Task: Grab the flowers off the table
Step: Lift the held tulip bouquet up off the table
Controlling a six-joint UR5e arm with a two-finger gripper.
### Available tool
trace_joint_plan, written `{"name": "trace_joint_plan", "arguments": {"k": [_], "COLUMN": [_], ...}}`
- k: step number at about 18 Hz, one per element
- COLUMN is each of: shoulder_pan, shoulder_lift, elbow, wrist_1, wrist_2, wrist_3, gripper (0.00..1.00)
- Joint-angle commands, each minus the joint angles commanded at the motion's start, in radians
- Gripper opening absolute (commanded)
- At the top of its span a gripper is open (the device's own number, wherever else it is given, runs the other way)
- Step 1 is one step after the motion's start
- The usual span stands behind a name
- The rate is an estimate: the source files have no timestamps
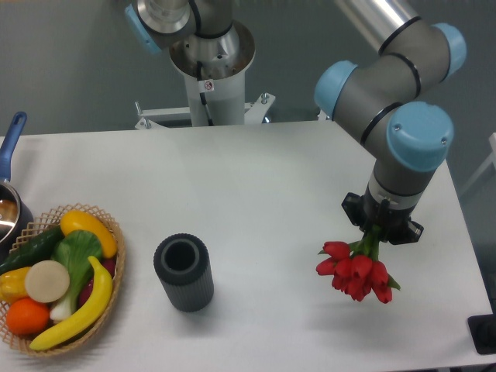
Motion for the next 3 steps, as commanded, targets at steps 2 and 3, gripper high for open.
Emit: {"name": "trace_joint_plan", "arguments": {"k": [2,3], "shoulder_pan": [0.012,0.012], "shoulder_lift": [0.005,0.005], "elbow": [0.023,0.026], "wrist_1": [-0.069,-0.074], "wrist_2": [0.005,0.005], "wrist_3": [0.017,0.017], "gripper": [0.0,0.0]}}
